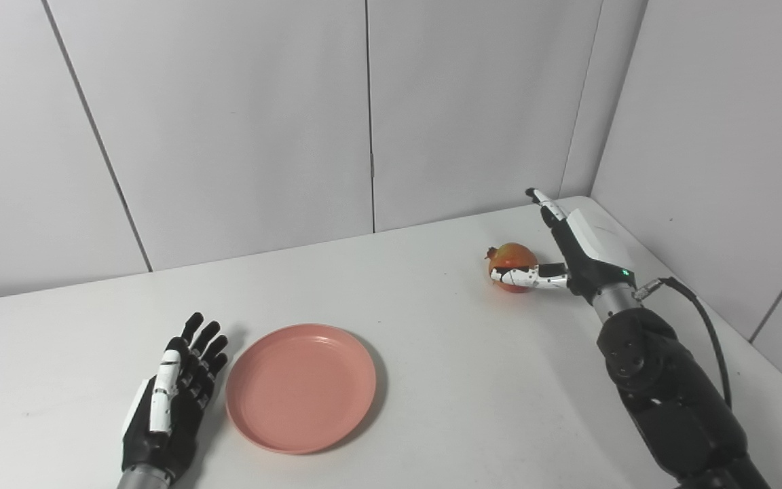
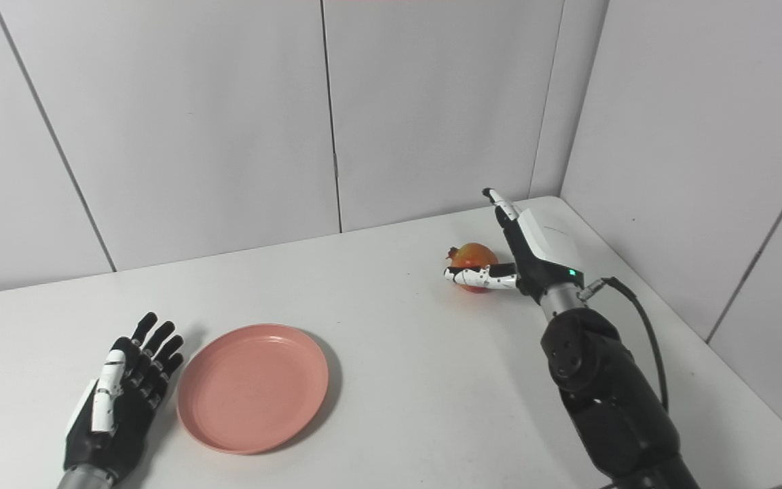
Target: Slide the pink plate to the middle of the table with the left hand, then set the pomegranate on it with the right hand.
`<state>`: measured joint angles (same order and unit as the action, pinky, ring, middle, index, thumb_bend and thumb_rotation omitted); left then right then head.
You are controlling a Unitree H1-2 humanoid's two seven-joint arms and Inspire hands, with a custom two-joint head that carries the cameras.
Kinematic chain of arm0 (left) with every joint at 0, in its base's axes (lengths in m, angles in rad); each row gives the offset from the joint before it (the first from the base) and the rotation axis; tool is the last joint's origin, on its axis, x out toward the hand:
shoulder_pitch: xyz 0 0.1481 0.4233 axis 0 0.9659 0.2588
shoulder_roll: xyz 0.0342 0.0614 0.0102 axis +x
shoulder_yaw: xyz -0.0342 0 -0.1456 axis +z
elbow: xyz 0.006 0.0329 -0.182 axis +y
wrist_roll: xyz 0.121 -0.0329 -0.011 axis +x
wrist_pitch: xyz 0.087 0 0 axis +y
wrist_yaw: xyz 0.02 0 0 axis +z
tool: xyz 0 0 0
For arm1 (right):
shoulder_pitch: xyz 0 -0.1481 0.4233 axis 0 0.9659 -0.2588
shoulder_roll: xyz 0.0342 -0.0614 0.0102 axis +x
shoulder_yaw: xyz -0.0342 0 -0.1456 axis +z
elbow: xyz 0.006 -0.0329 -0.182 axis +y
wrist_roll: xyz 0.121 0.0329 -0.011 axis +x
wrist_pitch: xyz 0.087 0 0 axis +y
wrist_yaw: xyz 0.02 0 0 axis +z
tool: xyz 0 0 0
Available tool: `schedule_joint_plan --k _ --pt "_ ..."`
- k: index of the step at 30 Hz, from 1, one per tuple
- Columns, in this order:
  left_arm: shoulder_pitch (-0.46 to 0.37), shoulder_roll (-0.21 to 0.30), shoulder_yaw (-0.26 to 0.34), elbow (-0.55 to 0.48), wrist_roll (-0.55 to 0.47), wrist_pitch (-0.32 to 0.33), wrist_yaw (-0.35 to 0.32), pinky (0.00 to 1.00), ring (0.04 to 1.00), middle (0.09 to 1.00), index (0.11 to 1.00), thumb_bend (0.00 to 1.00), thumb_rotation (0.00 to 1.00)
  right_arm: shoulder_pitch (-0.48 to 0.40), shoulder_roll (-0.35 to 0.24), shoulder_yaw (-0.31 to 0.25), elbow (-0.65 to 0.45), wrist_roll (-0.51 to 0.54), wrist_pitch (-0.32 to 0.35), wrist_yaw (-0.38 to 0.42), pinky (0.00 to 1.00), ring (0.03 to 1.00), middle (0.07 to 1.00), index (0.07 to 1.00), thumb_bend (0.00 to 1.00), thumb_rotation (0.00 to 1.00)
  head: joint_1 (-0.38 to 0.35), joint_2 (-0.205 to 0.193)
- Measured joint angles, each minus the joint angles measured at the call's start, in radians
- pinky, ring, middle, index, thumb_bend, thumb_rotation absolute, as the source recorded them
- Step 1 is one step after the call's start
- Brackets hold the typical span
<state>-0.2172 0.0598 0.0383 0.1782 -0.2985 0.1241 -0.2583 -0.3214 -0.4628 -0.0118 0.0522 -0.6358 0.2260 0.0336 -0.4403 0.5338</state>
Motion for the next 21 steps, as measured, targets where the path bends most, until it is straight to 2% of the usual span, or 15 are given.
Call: schedule_joint_plan --k 10,15,21 --pt "0.002 0.006 0.001 -0.013 -0.008 0.016 0.0 0.99 0.961 0.963 0.961 0.36 1.0 -0.021 0.006 0.024 0.053 0.007 0.009 0.002 0.74 0.864 0.93 0.946 1.0 0.5 -0.003 0.014" --pt "0.004 0.009 0.001 -0.017 -0.008 0.017 0.0 0.99 0.965 0.968 0.963 0.36 1.0 -0.036 0.006 0.034 0.086 0.008 0.013 0.003 0.71 0.846 0.928 0.943 1.0 0.49 -0.005 0.021" --pt "0.008 0.015 0.001 -0.022 -0.009 0.019 0.0 0.99 0.962 0.966 0.962 0.36 1.0 -0.055 0.006 0.048 0.131 0.008 0.026 0.005 0.75 0.864 0.927 0.943 1.0 0.48 -0.006 0.029"
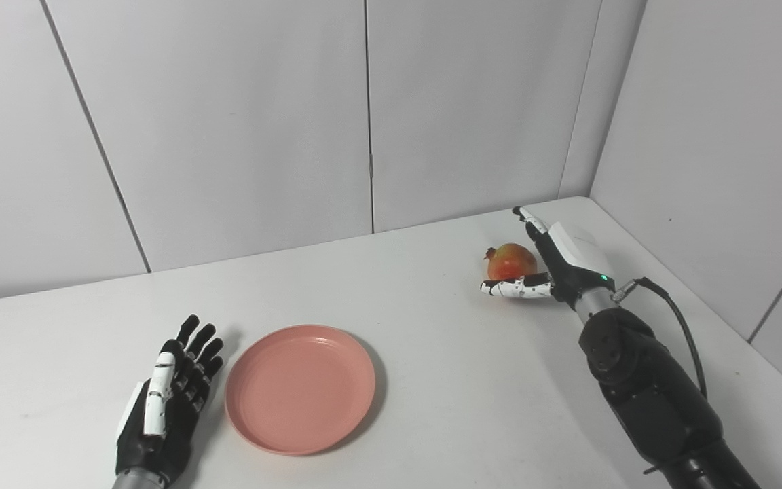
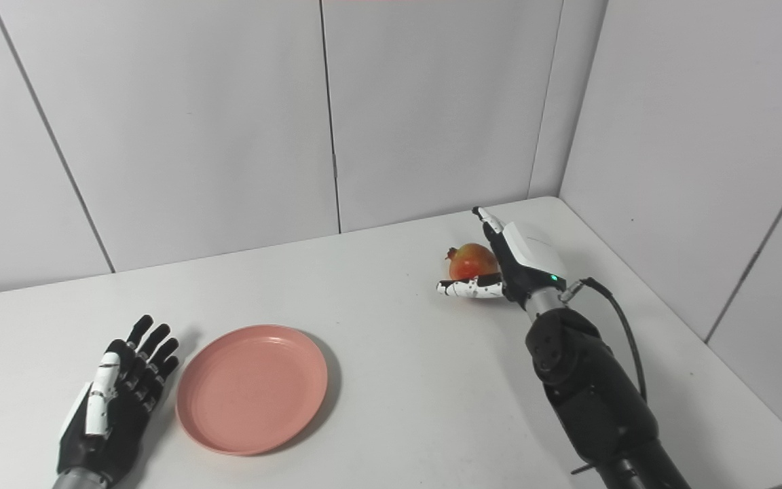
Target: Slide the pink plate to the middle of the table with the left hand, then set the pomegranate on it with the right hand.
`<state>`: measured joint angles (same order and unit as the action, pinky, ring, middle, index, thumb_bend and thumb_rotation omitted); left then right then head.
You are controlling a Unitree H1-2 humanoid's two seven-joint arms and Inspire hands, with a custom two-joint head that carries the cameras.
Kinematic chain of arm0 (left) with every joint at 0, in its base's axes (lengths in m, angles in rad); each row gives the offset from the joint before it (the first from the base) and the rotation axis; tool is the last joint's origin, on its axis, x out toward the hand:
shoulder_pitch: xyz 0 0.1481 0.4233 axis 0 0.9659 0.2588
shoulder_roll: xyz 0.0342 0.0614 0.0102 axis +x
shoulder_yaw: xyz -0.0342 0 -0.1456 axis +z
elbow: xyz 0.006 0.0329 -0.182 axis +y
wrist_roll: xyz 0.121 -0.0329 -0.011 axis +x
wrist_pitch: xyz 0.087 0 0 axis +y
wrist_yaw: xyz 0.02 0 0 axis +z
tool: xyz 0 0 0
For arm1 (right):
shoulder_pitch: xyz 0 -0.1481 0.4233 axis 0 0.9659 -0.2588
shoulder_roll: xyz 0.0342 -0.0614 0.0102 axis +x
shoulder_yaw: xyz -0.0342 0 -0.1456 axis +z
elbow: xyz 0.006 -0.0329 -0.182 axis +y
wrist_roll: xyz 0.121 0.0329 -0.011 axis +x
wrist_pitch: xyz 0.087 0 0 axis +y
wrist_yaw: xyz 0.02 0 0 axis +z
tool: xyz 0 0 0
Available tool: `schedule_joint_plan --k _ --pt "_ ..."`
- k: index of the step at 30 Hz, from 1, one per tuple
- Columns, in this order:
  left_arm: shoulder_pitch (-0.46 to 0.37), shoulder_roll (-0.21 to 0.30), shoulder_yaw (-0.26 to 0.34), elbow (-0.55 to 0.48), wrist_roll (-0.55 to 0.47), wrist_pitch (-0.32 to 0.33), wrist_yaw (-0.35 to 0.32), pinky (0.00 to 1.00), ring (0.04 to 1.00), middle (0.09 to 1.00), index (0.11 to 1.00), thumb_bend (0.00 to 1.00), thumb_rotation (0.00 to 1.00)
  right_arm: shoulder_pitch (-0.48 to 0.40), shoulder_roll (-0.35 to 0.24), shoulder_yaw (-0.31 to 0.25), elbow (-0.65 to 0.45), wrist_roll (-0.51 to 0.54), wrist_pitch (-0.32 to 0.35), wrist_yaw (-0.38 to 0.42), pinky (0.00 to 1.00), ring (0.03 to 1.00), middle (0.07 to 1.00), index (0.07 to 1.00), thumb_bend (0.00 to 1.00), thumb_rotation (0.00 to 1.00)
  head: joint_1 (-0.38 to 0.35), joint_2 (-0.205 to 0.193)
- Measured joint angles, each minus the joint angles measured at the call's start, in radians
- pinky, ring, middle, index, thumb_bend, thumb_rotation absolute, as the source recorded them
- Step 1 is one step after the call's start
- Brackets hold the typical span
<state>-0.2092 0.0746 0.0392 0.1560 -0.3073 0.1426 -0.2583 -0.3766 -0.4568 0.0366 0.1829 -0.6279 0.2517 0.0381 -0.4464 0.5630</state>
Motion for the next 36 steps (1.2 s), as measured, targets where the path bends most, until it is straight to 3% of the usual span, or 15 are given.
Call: schedule_joint_plan --k 36 --pt "0.01 0.016 -0.001 -0.03 -0.021 0.038 0.001 0.99 0.965 0.97 0.965 0.38 1.0 -0.085 -0.005 0.043 0.182 0.039 0.036 0.015 0.77 0.871 0.912 0.912 0.95 0.37 0.003 0.028"
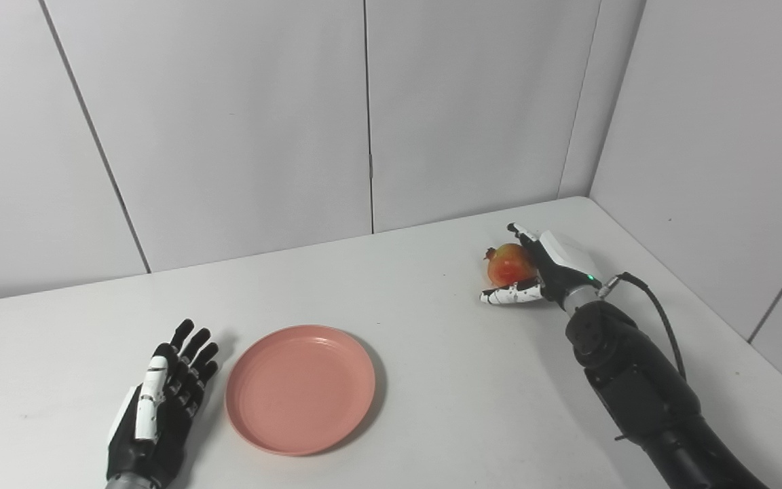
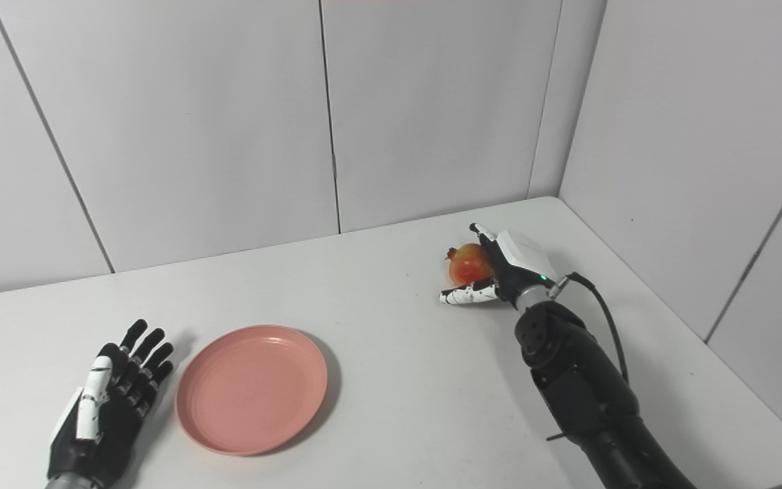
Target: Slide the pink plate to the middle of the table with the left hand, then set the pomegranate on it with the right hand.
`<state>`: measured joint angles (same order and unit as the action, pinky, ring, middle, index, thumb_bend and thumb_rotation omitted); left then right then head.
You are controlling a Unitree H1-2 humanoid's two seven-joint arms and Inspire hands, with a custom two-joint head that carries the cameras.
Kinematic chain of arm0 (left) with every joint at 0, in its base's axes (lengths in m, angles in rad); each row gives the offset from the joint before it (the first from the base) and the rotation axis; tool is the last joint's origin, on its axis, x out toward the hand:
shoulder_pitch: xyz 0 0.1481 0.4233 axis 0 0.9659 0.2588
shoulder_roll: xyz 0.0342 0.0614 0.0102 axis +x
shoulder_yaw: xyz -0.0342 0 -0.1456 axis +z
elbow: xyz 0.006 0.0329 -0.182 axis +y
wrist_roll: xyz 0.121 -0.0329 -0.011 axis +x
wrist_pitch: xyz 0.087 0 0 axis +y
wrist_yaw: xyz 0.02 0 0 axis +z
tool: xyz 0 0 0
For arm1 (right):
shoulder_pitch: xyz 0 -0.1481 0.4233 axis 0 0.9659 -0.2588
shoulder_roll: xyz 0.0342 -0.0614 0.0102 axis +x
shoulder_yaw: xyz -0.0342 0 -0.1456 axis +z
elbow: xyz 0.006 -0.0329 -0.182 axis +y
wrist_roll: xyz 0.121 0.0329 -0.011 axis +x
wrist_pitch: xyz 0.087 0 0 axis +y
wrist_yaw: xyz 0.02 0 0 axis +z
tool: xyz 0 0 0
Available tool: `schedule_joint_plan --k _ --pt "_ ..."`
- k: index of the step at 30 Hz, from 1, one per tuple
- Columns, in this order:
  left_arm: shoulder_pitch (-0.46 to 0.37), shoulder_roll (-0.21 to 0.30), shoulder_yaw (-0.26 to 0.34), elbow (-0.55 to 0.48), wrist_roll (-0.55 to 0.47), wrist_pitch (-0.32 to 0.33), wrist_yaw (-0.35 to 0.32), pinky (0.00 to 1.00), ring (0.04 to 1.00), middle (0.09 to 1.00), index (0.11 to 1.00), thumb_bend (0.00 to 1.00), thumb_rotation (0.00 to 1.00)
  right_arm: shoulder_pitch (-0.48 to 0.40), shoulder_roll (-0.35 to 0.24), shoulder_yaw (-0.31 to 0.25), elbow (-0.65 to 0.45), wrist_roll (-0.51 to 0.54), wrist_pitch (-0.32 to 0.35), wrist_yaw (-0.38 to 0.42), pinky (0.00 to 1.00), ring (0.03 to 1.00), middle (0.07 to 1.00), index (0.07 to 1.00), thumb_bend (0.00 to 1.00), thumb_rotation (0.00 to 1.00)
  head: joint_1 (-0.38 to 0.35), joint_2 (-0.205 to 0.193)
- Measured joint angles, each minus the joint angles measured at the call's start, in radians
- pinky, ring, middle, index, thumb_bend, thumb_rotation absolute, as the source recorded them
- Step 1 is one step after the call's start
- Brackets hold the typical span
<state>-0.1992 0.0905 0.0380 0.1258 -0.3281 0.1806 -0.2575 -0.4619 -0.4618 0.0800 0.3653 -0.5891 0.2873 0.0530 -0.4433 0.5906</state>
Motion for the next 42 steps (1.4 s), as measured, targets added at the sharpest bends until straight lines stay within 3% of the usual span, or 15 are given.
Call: schedule_joint_plan --k 15,22,29,36,40,42 --pt "0.001 0.0 -0.001 -0.002 -0.001 0.0 0.0 0.99 0.963 0.965 0.962 0.38 1.0 -0.034 -0.006 0.019 0.056 0.003 -0.001 -0.03 0.72 0.819 0.859 0.848 0.91 0.37 0.003 0.003" --pt "0.001 0.0 -0.001 -0.002 0.0 0.002 0.001 0.99 0.963 0.965 0.963 0.39 1.0 -0.041 -0.007 0.018 0.076 0.008 -0.002 -0.048 0.63 0.705 0.751 0.76 0.82 0.35 0.002 0.005" --pt "0.001 0.0 -0.001 -0.003 0.0 0.002 0.002 0.99 0.968 0.971 0.967 0.39 1.0 -0.042 -0.005 0.018 0.076 0.032 -0.002 -0.059 0.59 0.658 0.709 0.704 0.81 0.36 0.008 0.006" --pt "0.001 0.0 -0.001 -0.002 0.0 0.002 0.002 0.98 0.965 0.969 0.966 0.39 1.0 -0.045 0.007 0.024 0.077 0.039 -0.004 -0.077 0.48 0.544 0.591 0.596 0.7 0.3 0.011 0.005" --pt "0.001 0.0 -0.002 -0.003 0.0 0.002 0.002 0.98 0.966 0.968 0.967 0.39 1.0 -0.045 0.009 0.024 0.079 0.057 -0.009 -0.083 0.36 0.412 0.463 0.492 0.52 0.22 0.012 0.003" --pt "0.001 -0.001 -0.001 -0.003 0.0 0.002 0.002 0.98 0.966 0.968 0.967 0.39 1.0 -0.045 0.009 0.024 0.08 0.07 -0.011 -0.083 0.34 0.384 0.437 0.469 0.49 0.21 0.012 0.003"
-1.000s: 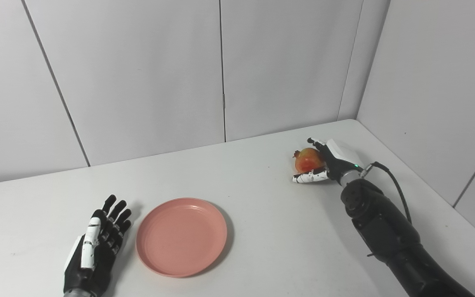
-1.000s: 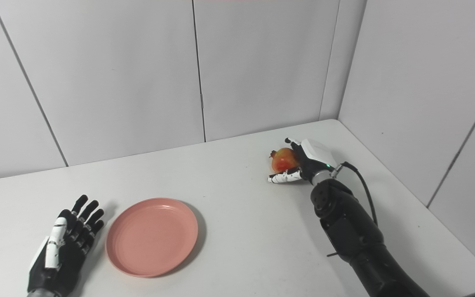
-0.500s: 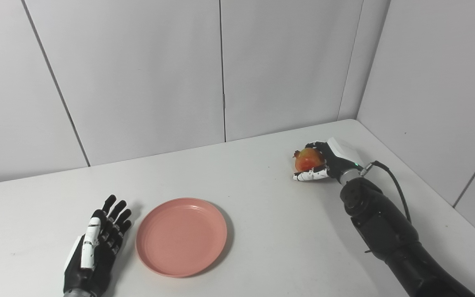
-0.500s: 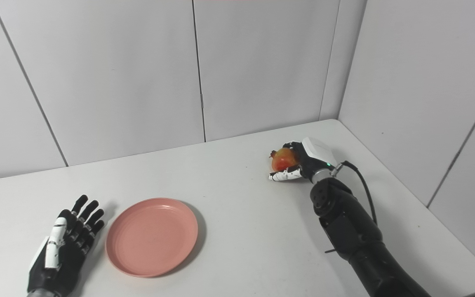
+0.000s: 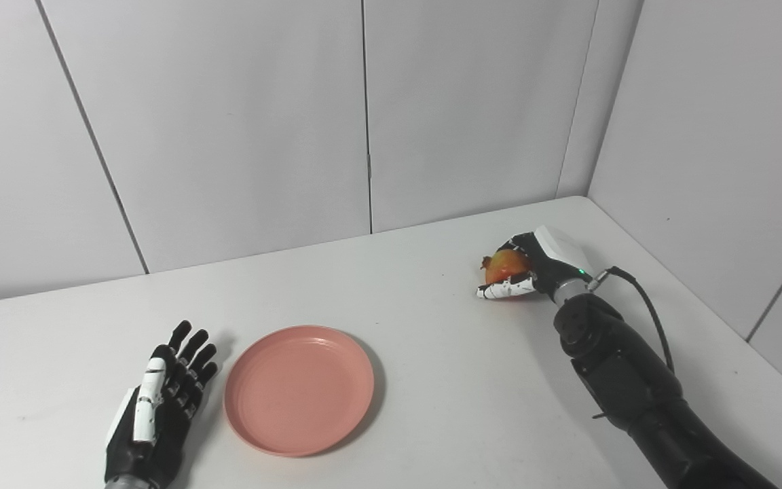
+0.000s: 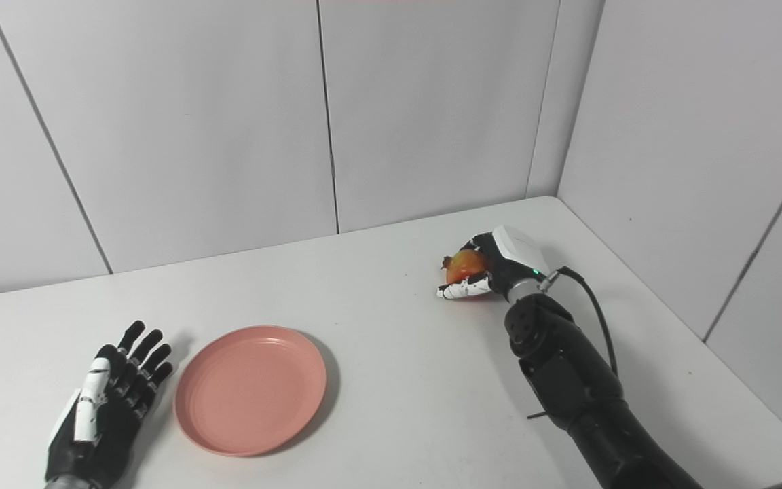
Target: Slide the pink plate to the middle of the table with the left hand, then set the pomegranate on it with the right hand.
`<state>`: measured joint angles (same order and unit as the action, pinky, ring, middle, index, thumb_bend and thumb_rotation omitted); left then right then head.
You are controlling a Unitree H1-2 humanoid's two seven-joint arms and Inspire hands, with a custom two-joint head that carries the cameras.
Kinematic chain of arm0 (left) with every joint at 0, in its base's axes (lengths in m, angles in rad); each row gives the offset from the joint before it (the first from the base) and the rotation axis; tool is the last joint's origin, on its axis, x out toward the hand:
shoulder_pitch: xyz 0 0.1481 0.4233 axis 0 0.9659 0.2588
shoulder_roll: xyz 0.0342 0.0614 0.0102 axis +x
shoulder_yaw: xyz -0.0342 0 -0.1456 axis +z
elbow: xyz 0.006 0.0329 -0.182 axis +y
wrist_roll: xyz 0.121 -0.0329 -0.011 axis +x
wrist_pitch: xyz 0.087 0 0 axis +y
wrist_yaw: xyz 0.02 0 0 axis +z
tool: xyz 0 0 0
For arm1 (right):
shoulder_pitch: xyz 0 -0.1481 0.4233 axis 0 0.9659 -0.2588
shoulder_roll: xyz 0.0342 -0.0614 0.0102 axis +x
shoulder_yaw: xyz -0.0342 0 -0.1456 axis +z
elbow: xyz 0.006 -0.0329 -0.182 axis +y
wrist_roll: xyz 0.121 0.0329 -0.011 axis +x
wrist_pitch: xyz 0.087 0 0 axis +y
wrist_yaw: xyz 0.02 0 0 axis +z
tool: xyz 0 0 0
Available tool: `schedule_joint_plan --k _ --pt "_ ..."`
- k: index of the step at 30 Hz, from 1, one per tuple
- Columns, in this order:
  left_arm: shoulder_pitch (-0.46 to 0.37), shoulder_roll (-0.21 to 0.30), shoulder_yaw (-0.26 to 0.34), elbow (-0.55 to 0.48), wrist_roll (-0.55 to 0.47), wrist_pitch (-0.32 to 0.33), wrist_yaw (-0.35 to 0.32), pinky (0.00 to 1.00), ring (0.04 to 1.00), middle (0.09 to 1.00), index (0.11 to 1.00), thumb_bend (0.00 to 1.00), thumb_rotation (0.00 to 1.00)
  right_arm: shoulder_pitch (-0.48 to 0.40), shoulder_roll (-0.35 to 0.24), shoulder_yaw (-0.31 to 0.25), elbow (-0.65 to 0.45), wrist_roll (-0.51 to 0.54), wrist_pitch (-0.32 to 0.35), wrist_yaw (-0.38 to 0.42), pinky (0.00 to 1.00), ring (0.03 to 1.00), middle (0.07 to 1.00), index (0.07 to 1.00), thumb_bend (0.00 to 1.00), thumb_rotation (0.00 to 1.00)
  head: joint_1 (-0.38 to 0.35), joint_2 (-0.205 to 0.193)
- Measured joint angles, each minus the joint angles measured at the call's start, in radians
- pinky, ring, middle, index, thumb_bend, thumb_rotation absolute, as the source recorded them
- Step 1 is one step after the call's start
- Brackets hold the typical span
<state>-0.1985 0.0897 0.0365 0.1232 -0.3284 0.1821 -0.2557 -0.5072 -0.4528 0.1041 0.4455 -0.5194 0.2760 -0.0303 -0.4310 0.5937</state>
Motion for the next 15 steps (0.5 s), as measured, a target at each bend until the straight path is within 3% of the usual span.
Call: schedule_joint_plan --k 7,15 --pt "0.0 -0.002 -0.001 0.0 0.001 0.0 0.001 0.98 0.966 0.969 0.969 0.4 1.0 0.001 0.001 0.0 -0.014 0.011 -0.001 -0.001 0.26 0.305 0.369 0.394 0.46 0.19 0.008 -0.002" --pt "0.0 -0.002 -0.004 0.001 0.001 -0.001 0.001 0.99 0.967 0.971 0.973 0.41 1.0 0.021 0.002 -0.011 -0.151 0.012 0.001 -0.002 0.19 0.247 0.32 0.37 0.47 0.11 0.017 -0.002"
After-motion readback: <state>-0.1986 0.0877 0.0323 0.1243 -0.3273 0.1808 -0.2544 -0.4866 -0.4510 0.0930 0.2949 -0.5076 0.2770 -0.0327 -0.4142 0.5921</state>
